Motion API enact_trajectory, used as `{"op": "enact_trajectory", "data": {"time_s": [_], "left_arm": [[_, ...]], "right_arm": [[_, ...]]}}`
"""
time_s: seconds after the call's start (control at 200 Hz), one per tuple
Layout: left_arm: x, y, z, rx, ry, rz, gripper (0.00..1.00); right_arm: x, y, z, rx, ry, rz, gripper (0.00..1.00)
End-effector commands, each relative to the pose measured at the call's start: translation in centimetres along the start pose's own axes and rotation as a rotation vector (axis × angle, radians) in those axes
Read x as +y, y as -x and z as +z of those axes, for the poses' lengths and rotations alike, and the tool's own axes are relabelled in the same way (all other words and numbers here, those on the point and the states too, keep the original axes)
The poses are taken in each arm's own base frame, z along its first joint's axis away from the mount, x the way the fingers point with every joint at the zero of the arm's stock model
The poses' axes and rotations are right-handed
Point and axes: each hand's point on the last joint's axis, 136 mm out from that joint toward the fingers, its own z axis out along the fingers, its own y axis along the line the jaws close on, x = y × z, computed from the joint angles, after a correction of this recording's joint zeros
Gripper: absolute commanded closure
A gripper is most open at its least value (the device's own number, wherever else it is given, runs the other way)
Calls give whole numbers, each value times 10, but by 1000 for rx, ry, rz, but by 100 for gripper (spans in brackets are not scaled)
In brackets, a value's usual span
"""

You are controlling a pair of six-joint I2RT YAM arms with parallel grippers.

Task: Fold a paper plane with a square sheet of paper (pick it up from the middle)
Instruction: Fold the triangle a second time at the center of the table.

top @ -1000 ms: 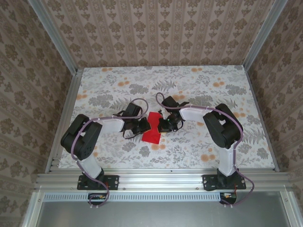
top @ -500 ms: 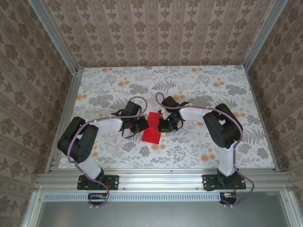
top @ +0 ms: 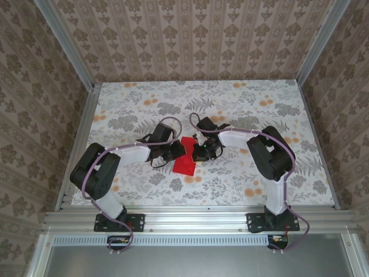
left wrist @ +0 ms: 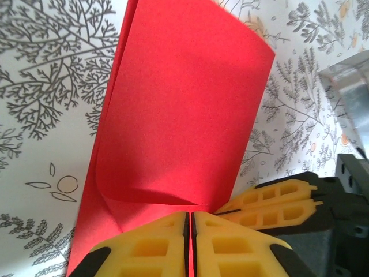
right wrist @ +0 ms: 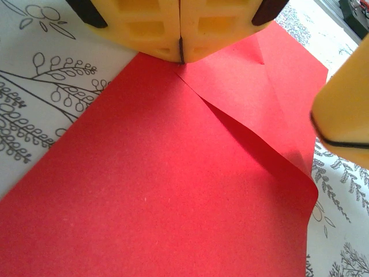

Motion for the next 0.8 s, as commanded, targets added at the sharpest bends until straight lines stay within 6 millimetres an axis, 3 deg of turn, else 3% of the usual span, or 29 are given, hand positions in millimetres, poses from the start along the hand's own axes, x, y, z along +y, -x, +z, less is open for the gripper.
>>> {"op": "enact_trajectory", "data": {"time_s": [0.0, 0.23, 0.365, 0.6, 0.68, 0.795], "left_arm": [[7, -9, 10, 42, 12, -11, 87], [31, -17, 18, 66, 91, -38, 89], [44, -24, 22, 80, 131, -56, 90], [62, -36, 23, 100, 170, -89, 93], [66, -40, 23, 105, 173, -98, 93], [72, -46, 25, 113, 178, -113, 93]], "right_arm": [[-74, -44, 32, 147, -267, 71, 93], [-70, -41, 30, 139, -257, 67, 93], [-57, -30, 22, 113, -219, 53, 93], [13, 3, -22, -24, -3, -26, 90], [34, 1, -31, -38, 72, -51, 90], [46, -6, -33, -38, 93, -61, 90]]}}
